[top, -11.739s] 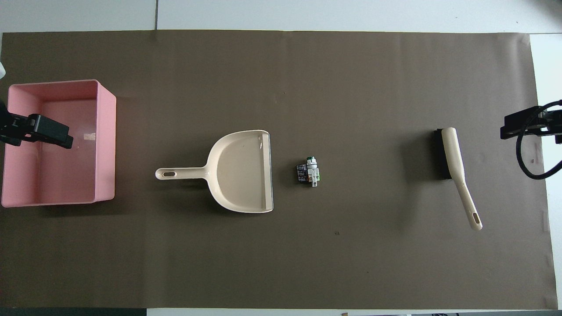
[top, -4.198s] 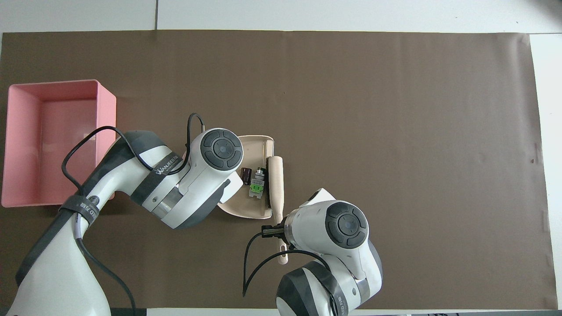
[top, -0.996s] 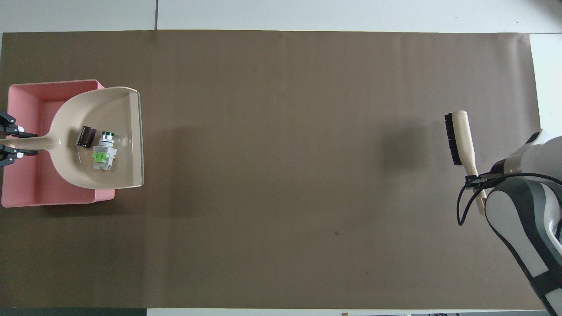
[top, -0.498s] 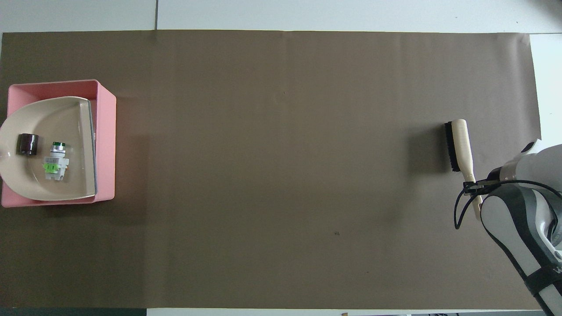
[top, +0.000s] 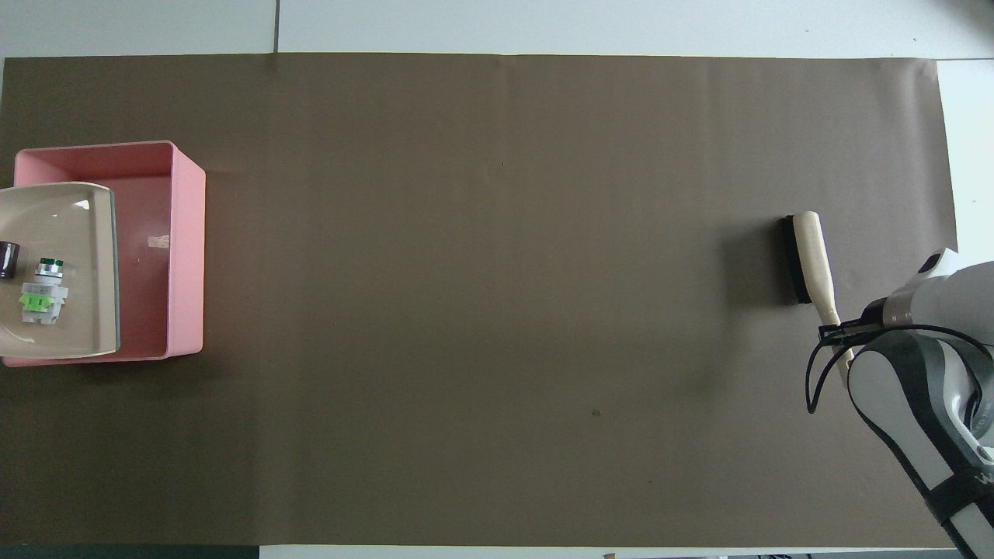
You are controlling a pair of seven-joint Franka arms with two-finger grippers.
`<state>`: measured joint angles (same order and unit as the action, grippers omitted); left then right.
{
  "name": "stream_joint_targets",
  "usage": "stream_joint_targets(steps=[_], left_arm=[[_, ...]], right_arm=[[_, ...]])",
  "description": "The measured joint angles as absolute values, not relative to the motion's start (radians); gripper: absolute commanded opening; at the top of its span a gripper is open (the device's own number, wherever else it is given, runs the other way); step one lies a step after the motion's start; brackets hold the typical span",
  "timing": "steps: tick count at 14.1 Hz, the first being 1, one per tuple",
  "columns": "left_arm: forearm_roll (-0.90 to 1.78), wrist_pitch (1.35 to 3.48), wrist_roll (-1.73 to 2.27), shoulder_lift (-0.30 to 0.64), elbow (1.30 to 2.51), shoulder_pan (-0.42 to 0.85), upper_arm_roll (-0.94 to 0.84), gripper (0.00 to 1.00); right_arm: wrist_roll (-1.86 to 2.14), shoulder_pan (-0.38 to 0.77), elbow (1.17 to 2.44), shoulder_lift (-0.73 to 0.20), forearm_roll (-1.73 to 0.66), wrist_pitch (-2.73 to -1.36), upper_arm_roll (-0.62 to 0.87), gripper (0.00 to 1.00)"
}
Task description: Clean e-waste and dump in bin
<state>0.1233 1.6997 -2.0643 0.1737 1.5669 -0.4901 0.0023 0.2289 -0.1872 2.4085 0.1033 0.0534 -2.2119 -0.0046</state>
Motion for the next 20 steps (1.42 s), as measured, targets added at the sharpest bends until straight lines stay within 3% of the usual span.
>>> stream_joint_targets(steps=[1,4,7,14,17,20], left_arm=[[0.100,1.710,-2.058,0.183,1.555,-0.488,0.001,0.00],[0.036,1.722,-2.022,0.210,1.506,-0.469,-0.001,0.00],[-0.052,1.722,-2.000,0.229,1.463,-0.422,-0.002,0.00],[-0.465,1.686,-1.802,0.216,1.432,-0.198,-0.005,0.00],[-0.591,1.666,-1.759,0.198,1.430,-0.164,-0.005,0.01],[-0.686,1.610,-1.725,0.170,1.429,-0.106,-0.005,0.00]], right_arm=[[0.229,-0.187,2.408,0.103,0.053,-2.212,-0.004,1.00],[0.229,-0.187,2.378,0.104,0.053,-2.179,-0.001,1.00],[0.229,-0.187,2.270,0.111,0.053,-2.089,0.005,1.00],[0.032,-0.119,2.010,0.148,0.053,-1.948,0.021,1.00],[-0.140,-0.079,1.890,0.144,0.053,-1.806,0.026,1.00],[-0.183,-0.083,1.682,0.104,0.041,-1.580,0.025,1.00]])
